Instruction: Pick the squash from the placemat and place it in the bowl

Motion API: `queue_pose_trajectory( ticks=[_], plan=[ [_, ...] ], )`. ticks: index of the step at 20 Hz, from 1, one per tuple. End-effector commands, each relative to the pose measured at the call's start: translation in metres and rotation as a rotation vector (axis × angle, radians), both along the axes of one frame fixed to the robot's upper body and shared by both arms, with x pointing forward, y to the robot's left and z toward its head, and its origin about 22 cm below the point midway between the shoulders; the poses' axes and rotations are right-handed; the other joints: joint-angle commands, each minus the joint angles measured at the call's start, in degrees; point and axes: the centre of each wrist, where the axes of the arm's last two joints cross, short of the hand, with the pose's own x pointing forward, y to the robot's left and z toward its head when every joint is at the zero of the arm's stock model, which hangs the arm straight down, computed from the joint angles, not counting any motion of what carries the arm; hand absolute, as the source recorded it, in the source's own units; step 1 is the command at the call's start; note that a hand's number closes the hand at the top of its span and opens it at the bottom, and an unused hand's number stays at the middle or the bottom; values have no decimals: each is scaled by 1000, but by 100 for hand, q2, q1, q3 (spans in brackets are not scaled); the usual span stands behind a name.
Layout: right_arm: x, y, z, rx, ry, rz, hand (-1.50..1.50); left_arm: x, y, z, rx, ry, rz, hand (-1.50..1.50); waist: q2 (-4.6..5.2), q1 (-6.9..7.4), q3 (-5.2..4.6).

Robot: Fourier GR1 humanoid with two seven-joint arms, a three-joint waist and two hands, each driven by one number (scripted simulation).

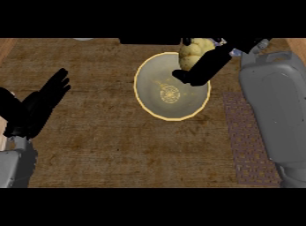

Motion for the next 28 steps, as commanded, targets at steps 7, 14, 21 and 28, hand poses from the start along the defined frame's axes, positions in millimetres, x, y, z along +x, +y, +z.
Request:
queue_pose_trajectory(
  ticks=[7, 14, 21, 28],
  plan=[
    [60, 32, -73, 49, 124, 19, 150, 7, -12, 8, 10, -15, -5, 0, 50, 104, 4],
    [73, 78, -97, -8, 187, 54, 150, 17, -9, 5, -2, -30, -50, 0, 125, 259, -1],
    [78, 65, -130, 318, 450, -62, -150, 23, -12, 7, -11, -33, -73, 0, 154, 466, -1],
    [79, 64, -139, 442, 289, -53, -150, 19, -25, 13, -3, -32, -80, 0, 174, 508, 5]
  ],
)
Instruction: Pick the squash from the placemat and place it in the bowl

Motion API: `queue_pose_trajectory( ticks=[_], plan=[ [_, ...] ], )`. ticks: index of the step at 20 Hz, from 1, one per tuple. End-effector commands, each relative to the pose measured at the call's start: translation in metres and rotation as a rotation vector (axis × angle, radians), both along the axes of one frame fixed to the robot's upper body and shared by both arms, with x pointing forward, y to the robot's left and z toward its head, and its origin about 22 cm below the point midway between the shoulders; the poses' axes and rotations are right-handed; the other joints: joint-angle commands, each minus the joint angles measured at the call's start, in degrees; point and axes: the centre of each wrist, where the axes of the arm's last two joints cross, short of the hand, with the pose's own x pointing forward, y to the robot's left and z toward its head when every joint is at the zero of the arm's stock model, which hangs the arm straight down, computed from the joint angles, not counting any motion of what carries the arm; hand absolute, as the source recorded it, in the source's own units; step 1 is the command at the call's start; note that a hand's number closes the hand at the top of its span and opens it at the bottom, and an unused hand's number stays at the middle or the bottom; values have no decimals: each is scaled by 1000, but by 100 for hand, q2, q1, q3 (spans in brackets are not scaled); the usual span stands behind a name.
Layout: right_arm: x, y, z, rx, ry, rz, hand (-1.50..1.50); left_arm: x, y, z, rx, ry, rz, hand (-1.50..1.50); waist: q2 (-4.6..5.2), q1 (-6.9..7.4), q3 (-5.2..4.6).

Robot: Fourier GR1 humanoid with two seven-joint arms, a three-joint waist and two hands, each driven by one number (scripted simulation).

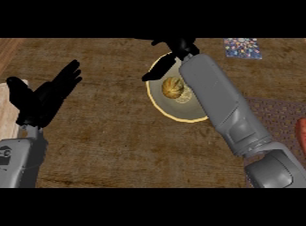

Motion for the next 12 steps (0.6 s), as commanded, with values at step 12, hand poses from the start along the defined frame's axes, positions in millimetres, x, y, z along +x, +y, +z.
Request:
queue_pose_trajectory(
  ticks=[12],
  plan=[
    [21, -70, 26, 155, -213, -290, -150, -8, 17, -10, 16, 28, 66, 0, -56, -268, 1]
  ],
)
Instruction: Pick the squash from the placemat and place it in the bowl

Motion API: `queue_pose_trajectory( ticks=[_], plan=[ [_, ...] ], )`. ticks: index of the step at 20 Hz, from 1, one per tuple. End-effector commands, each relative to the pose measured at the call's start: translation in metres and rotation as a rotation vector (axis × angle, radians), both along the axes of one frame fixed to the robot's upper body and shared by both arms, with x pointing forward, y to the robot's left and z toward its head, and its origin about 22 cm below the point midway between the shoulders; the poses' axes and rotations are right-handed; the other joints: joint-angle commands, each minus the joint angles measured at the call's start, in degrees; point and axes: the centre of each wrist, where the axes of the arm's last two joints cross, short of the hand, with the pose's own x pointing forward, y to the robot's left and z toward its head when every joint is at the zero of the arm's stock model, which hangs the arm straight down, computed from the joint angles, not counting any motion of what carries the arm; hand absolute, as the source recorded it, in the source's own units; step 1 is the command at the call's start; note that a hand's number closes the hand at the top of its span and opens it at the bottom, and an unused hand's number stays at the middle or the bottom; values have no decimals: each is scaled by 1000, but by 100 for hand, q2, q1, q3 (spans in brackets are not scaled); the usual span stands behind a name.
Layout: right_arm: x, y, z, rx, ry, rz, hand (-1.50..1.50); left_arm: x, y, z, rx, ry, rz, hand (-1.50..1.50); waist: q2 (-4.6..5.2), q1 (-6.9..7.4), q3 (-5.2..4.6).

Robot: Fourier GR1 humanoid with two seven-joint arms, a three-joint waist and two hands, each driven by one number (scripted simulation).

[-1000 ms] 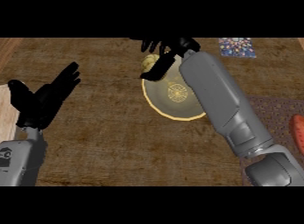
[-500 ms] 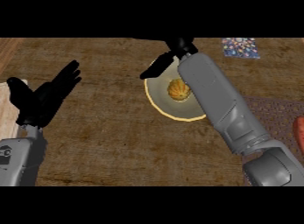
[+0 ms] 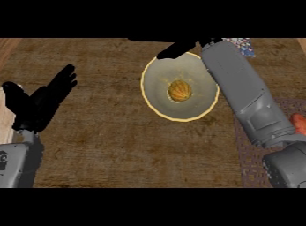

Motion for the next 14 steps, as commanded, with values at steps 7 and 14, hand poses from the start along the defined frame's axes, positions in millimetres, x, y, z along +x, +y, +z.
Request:
queue_pose_trajectory(
  ticks=[7, 14],
  plan=[
    [3, -136, 14, 45, -124, 94, -150, -20, 1, -3, 3, -1, 26, 0, -71, -131, 9],
    [-16, -206, 14, 156, -179, 266, -150, -9, 11, -10, -1, 22, 67, 0, -151, -412, 3]
  ],
)
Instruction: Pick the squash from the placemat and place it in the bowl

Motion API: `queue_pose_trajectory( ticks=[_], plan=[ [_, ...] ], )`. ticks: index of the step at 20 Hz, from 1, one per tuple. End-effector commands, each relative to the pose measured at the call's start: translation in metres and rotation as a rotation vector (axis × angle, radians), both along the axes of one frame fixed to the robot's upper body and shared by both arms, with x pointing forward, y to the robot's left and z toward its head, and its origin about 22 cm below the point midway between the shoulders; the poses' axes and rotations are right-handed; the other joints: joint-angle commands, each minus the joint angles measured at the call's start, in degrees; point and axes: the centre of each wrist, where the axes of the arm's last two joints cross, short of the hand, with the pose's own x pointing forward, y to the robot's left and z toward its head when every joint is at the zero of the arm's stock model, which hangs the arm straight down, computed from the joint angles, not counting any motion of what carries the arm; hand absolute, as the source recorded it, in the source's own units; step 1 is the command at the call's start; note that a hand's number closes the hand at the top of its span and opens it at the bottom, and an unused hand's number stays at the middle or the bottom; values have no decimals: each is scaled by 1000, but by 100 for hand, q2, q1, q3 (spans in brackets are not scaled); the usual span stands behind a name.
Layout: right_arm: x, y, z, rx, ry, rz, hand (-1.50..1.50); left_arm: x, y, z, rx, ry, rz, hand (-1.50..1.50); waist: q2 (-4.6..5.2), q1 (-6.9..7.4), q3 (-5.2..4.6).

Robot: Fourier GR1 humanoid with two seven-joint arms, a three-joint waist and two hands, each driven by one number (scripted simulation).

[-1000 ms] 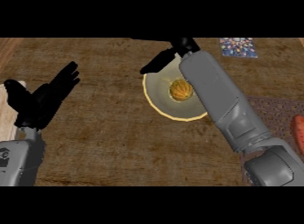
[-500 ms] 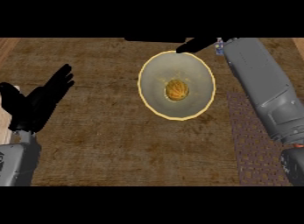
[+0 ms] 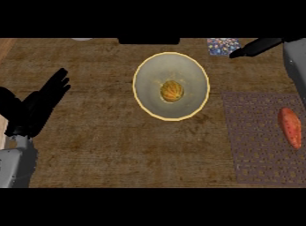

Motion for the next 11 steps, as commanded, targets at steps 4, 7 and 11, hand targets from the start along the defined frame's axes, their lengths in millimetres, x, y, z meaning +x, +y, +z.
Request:
queue_pose_trajectory(
  ticks=[4, 7, 11],
  plan=[
    [-30, -83, -4, 156, 27, 248, -150, 3, 9, 7, 3, 6, 39, 0, -62, -180, 1],
    [-40, -96, -21, 243, 88, 299, -150, -14, 19, -5, -14, 15, 22, 0, -95, -196, 0],
    [-71, -139, -24, 197, 81, 320, 150, -14, 18, -1, 7, 18, 52, 0, -131, -351, 1]
  ],
)
